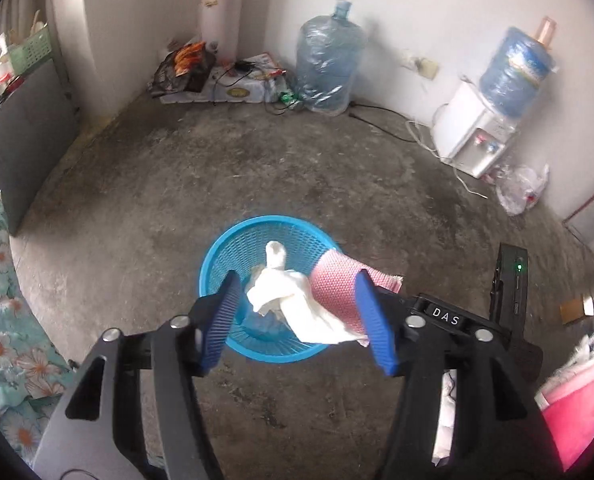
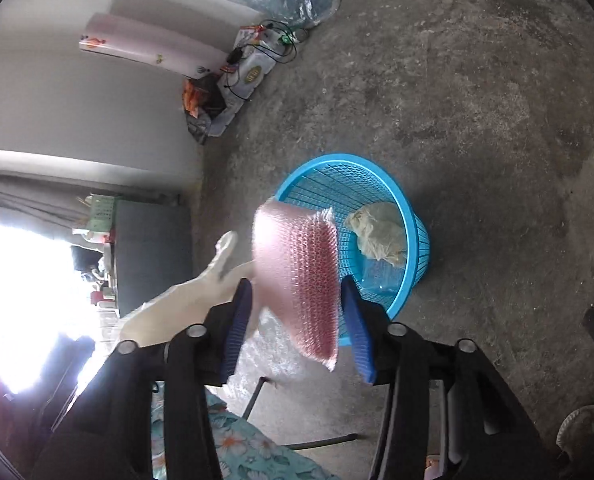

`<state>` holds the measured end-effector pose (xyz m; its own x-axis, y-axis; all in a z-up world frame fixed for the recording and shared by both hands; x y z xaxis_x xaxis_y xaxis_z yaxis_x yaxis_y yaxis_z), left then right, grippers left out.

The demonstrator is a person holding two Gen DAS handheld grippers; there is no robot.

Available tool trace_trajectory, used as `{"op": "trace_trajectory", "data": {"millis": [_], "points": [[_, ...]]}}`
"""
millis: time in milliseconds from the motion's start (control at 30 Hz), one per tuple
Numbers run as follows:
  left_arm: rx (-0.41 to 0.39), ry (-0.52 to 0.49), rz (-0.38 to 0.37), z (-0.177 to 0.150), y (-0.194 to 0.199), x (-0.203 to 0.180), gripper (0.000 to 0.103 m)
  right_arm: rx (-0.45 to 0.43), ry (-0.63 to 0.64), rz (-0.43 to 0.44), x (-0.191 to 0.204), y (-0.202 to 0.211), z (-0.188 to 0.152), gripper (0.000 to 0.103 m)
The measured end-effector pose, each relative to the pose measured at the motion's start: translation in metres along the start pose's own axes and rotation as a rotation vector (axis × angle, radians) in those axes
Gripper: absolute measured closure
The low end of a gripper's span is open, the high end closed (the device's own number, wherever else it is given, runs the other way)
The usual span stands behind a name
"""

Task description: Collect trash

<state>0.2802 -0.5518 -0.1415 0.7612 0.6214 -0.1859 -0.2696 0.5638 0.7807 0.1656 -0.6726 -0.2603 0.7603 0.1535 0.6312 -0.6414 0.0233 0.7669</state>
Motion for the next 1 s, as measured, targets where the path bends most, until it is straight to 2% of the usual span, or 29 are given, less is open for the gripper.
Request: {"op": "trace_trajectory", "data": {"millis": [100,200,400,567,667,733,833,933,1000], "points": [[0.040,0.119,0.042,-0.010,-0.009,0.031,0.046,0.029,-0.049,-0.067,-0.020,-0.024,-0.009,0.048],[0.017,0.163,0.056,-0.020,0.006,0.054,0.046,0.026,-0.061,-0.038,-0.030,-0.023,-0.025,0.048],[-0.151,0.167,0.022,-0.025,0.081,0.070,0.044,-0.051,0.014,-0.017,-0.026,0.020,-0.061,0.048],[-0.308,0.115,-0.001,-0.043,0.163,0.070,0.035,-0.155,0.212,-0.035,0.014,0.072,-0.092,0.048],[-0.319,0.065,-0.022,-0.058,0.206,0.069,0.032,-0.205,0.349,-0.021,0.049,0.102,-0.112,0.043],[-0.332,0.038,-0.006,-0.072,0.234,0.072,0.032,-0.240,0.442,-0.001,0.074,0.120,-0.124,0.037],[-0.366,0.058,0.005,-0.095,0.281,0.087,0.032,-0.290,0.562,0.037,0.107,0.146,-0.146,0.025],[-0.384,0.096,0.010,-0.119,0.328,0.110,0.025,-0.258,0.637,0.095,0.133,0.164,-0.165,0.022],[-0.411,0.119,0.052,-0.139,0.365,0.130,0.024,-0.213,0.669,0.151,0.145,0.173,-0.178,0.022]]}}
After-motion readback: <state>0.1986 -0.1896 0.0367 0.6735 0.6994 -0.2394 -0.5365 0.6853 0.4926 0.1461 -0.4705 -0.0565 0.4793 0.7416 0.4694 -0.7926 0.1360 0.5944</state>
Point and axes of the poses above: each gripper's, at about its wrist camera, not at the fingertips, and y roughly against the way its jaws point, x to its left, z to its top, the point moved 2 cm from there along -y, roughly the way its jaws point, and after that the axes turned 7 degrees about -x, right-handed, at the moved point
